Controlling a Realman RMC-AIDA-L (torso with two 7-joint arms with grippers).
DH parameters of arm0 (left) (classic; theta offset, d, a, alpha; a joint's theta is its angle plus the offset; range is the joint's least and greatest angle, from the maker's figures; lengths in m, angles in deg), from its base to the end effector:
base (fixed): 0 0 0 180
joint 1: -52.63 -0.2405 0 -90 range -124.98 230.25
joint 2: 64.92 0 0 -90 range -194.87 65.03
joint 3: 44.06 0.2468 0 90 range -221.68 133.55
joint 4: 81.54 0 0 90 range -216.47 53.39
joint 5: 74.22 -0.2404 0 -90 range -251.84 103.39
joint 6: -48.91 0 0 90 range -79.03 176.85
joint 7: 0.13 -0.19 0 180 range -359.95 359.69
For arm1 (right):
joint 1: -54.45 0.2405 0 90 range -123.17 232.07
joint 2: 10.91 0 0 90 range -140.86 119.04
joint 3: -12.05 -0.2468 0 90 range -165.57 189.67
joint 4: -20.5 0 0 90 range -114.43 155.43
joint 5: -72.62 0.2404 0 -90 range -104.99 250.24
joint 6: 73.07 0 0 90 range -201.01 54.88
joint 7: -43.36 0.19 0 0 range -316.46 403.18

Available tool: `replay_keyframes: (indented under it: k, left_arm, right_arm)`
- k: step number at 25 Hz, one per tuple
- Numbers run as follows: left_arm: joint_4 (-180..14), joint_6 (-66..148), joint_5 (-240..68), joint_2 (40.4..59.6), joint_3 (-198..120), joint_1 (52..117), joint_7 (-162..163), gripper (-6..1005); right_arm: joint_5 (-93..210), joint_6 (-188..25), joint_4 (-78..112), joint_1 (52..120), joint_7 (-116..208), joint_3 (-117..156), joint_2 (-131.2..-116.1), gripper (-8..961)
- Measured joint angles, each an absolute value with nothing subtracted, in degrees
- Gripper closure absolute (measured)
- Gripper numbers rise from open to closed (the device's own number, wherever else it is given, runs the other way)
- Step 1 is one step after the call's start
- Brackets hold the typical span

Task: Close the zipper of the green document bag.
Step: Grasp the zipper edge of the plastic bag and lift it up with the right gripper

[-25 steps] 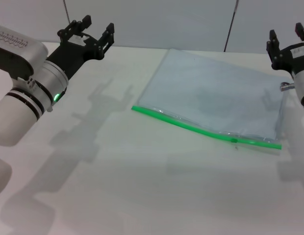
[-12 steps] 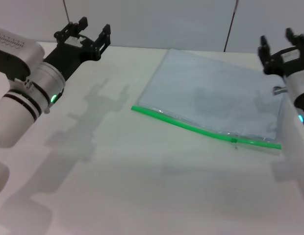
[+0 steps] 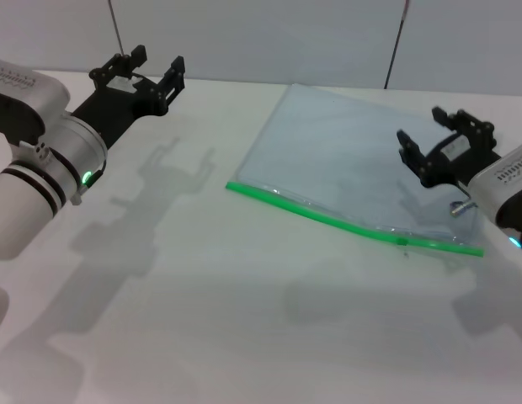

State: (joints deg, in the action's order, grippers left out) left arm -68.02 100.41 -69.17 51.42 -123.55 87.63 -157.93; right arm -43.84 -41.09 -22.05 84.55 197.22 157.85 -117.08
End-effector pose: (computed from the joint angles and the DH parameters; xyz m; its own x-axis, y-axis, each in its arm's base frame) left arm -0.2715 0.4665 -0.0341 0.7267 0.0141 0.6868 0.6431 -0.3655 -0.6730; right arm 0.2540 0.4312 -0.0955 0.9443 -0.0589 -0.3238 -0.3118 -0.4755 -0.8226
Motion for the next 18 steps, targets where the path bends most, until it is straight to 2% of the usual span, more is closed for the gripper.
replay_keyframes:
  k: [3, 7, 10, 12, 14, 18]
  left_arm:
    - [-68.0, 99.8, -69.2, 51.33, -123.1, 87.6, -157.8, 371]
    - [-68.1, 99.3, -69.3, 51.19, -122.9, 87.5, -157.3, 371]
    - [-68.1, 99.2, -69.3, 51.09, -122.9, 87.2, -157.2, 371]
    - [-68.1, 99.0, -69.3, 51.08, -122.9, 87.2, -157.2, 371]
    - [-68.1, 98.7, -69.3, 51.08, -122.9, 87.2, -157.2, 370]
    - [-68.1, 98.5, -69.3, 51.08, -122.9, 87.1, -157.0, 370]
  right_arm:
    - [-44.6, -45.6, -27.0, 82.7, 196.9, 157.5, -113.54, 379]
    - [-48.9, -48.5, -37.6, 77.4, 196.8, 157.0, -107.49, 379]
    - [-51.7, -54.5, -43.3, 75.6, 196.0, 155.6, -104.99, 379]
    - [-52.8, -59.5, -46.0, 74.4, 193.5, 154.4, -104.52, 379]
    - [-53.3, -63.5, -47.9, 72.8, 189.8, 152.6, -104.72, 379]
    - [-53.4, -69.5, -51.1, 69.5, 181.2, 147.6, -106.43, 379]
